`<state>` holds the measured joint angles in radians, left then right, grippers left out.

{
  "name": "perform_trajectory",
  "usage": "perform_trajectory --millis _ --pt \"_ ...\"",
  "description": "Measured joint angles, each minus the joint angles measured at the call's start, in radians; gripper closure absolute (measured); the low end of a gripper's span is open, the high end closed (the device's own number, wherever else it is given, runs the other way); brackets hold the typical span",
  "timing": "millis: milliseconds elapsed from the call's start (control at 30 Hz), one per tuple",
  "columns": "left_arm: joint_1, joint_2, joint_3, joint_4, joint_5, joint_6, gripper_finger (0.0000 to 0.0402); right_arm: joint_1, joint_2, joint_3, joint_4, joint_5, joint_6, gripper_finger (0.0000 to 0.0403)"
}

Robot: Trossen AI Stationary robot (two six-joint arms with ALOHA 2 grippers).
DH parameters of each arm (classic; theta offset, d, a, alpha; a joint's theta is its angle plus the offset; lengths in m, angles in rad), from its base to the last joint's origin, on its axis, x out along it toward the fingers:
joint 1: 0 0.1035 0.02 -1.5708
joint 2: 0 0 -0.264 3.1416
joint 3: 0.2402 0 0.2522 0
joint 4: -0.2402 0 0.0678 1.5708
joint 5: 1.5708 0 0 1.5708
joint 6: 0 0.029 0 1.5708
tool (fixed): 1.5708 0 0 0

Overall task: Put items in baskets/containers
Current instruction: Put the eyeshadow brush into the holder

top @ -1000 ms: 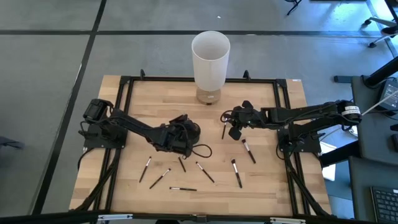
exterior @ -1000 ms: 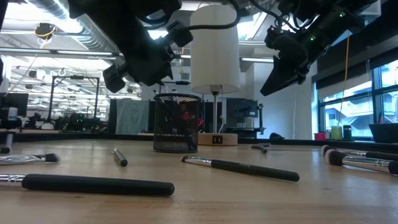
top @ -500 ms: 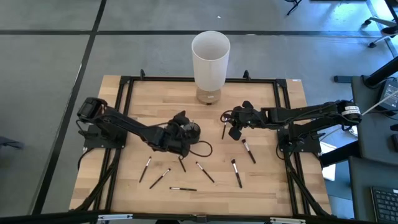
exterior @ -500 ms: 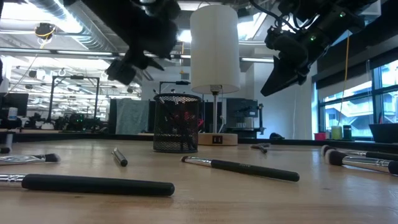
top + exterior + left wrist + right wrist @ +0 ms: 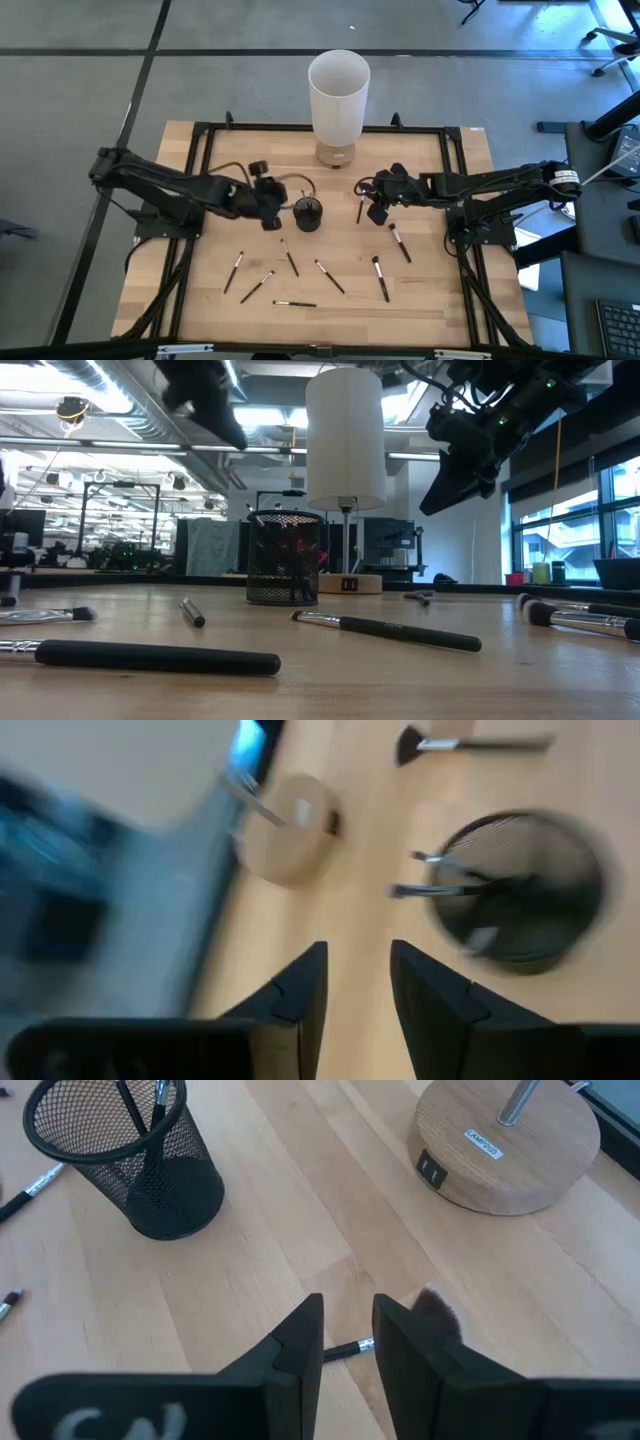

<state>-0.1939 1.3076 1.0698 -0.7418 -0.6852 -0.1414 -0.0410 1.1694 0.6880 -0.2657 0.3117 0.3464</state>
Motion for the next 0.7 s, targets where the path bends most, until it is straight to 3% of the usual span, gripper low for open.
perform_trajectory --millis 133,433,533,700 --pt "0.013 -0.035 0.000 -0.097 0.193 -0.341 0.0297 0.000 0.000 0.000 -0.017 -0.001 0.041 0.0313" --pt "-0.069 0.036 0.000 -0.372 0.563 -0.903 0.0296 0.000 0.000 0.000 -0.076 -0.052 0.114 0.0313" --pt "-0.121 0.085 0.000 -0.391 0.635 -1.060 0.0291 0.000 0.000 0.000 -0.065 -0.049 0.086 0.0313" --pt "-0.242 0.196 0.000 -0.353 0.656 -1.281 0.0274 0.000 0.000 0.000 -0.003 -0.011 0.005 0.0313"
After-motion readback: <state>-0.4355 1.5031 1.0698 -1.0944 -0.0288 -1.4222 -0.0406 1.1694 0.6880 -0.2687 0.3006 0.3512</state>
